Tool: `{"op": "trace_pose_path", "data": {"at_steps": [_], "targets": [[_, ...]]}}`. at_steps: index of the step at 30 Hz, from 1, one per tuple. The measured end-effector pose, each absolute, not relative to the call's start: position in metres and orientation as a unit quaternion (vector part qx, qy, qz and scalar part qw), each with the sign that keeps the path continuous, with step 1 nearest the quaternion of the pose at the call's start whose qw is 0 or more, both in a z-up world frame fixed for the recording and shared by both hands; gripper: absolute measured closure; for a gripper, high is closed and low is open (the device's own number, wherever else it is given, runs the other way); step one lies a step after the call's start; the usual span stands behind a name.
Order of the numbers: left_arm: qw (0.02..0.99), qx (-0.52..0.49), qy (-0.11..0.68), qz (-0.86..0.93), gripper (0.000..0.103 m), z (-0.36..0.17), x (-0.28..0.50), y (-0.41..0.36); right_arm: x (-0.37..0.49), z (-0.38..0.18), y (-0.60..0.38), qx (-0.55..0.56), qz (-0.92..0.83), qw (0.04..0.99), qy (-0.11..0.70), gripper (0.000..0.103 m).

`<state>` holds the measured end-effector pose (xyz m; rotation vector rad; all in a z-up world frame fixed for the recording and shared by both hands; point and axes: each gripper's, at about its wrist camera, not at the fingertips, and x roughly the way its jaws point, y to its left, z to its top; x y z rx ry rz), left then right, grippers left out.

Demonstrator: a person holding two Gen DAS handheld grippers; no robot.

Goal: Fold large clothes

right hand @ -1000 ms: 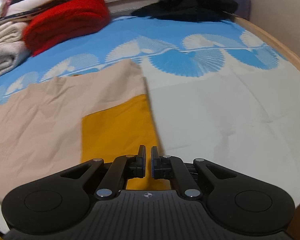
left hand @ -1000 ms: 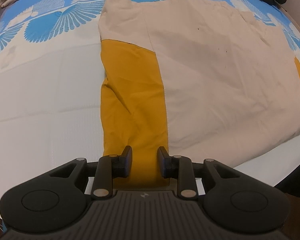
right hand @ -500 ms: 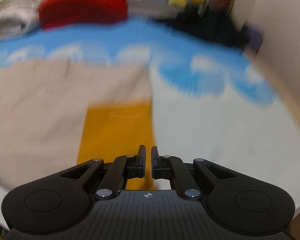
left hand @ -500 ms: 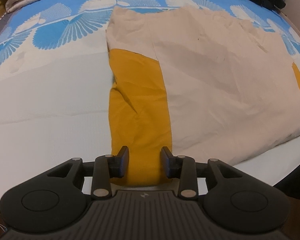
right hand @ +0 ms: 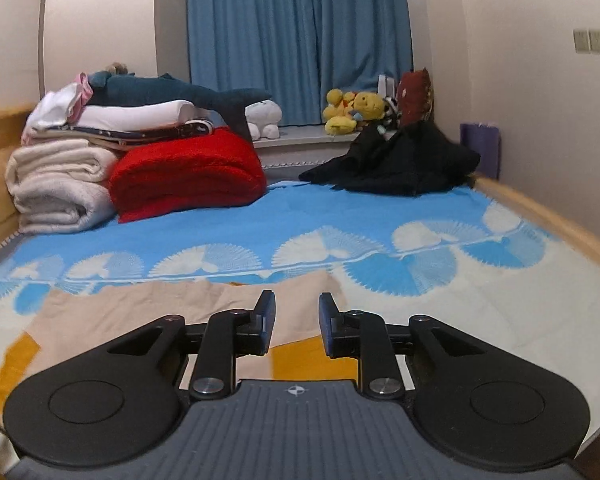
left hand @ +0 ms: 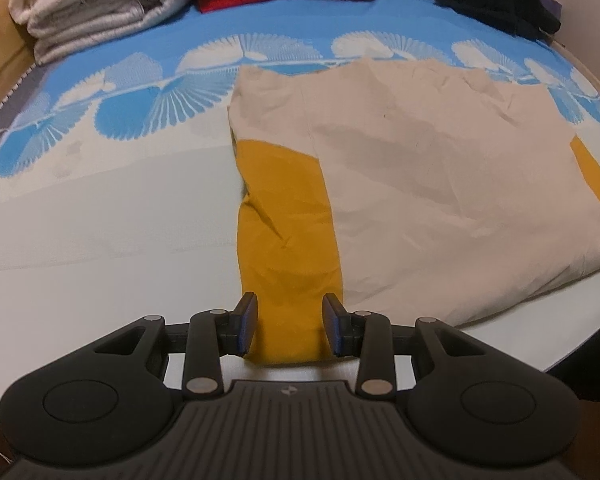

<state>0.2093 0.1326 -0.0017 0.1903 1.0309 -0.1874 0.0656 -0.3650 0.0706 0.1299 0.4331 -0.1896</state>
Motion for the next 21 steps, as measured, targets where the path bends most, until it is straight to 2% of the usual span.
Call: {"op": "trace_pose_path", "data": {"at_steps": [3,7,10,13,15,17,19,21], "targets": [[0.874,0.076,0.472,-0.082,0.064,0.004,0.203,0.132,0.064,0.06,-0.353,0.058,-0.092,0.968,0.226,0.078],[0.892,-0.001,0.448,-0.066,0.064,0.005,0.188,0.142,0.07,0.048,-0.342,0.049,-0.09,0.965,0.243,0.078],[0.893,-0.081,0.44,-0.056,0.077,-0.003,0.178,0.156,0.073,0.046,-0.34,0.036,-0.083,0.966,0.241,0.078],[0.883,-0.143,0.444,-0.05,0.077,-0.017,0.172,0.166,0.076,0.042,-0.342,0.025,-0.078,0.966,0.246,0.078],[0.869,-0.175,0.46,-0.041,0.072,-0.028,0.175,0.17,0.077,0.041,-0.344,0.024,-0.073,0.966,0.248,0.078],[0.853,-0.212,0.475,-0.031,0.052,-0.038,0.179,0.174,0.079,0.04,-0.347,0.025,-0.07,0.965,0.251,0.078],[0.835,-0.244,0.493,-0.017,0.04,-0.05,0.182,0.178,0.082,0.039,-0.351,0.028,-0.067,0.964,0.256,0.078],[0.815,-0.275,0.51,-0.003,0.037,-0.063,0.185,0.182,0.085,0.038,-0.353,0.029,-0.065,0.963,0.259,0.078]]}}
